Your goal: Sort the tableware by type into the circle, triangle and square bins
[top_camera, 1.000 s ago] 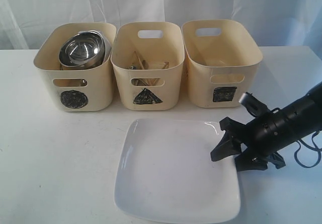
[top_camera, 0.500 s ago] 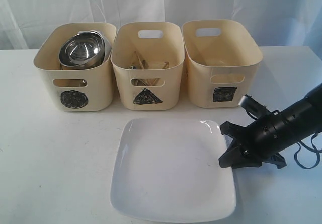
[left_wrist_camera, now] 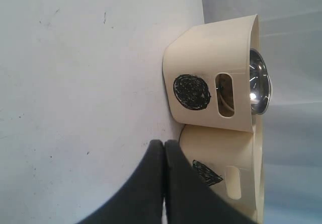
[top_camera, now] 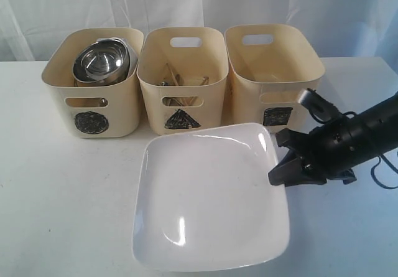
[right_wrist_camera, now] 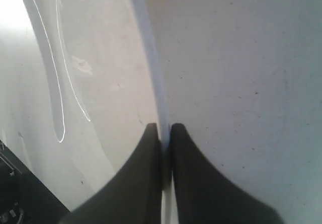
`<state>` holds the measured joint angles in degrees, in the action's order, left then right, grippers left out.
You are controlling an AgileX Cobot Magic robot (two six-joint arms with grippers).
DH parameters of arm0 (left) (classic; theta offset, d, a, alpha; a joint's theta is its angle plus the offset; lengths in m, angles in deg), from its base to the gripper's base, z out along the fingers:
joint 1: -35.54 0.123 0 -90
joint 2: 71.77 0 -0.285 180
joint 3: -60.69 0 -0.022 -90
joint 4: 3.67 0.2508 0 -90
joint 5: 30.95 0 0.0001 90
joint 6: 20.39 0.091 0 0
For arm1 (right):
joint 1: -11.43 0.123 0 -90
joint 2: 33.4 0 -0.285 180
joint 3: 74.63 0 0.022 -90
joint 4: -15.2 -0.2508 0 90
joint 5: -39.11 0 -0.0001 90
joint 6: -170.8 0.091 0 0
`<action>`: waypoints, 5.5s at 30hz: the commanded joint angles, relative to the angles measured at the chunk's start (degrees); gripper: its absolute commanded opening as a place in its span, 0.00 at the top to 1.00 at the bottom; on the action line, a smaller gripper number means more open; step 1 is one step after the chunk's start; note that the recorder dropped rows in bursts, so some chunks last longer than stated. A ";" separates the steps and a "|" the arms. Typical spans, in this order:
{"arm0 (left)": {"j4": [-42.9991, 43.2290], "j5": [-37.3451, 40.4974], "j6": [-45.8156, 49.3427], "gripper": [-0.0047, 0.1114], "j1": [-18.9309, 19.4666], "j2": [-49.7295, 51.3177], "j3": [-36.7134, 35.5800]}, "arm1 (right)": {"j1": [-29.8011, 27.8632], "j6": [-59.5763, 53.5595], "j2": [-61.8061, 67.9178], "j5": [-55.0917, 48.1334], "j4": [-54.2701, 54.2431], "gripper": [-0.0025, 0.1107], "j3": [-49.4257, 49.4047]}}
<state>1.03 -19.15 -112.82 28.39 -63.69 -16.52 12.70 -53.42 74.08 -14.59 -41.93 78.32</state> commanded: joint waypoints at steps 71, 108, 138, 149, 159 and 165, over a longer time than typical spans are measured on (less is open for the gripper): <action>1.14 0.22 0.16 0.96 0.11 -0.29 0.00 | -0.31 -0.70 -8.67 60.32 4.13 0.98 17.53; 1.70 0.22 0.16 0.96 0.11 -0.29 0.00 | -0.13 -5.02 1.85 48.99 6.01 0.73 27.75; 1.94 0.22 0.16 0.96 0.11 -0.29 0.00 | 0.93 -0.47 -7.94 39.87 5.74 0.98 28.72; 1.94 0.22 0.16 0.96 0.11 -0.29 0.00 | 0.93 -3.17 -34.54 35.07 6.16 0.98 6.15; 9.66 0.22 0.16 0.96 0.11 -0.29 0.00 | 0.93 -1.73 -68.37 14.87 6.54 0.98 -8.31; 13.83 0.22 0.16 0.96 0.11 -0.29 0.00 | 0.93 -1.73 -75.52 10.05 6.54 0.98 -8.31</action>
<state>13.92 -19.15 -112.82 28.39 -63.69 -16.52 13.65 -55.48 -0.12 -4.12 -35.43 70.29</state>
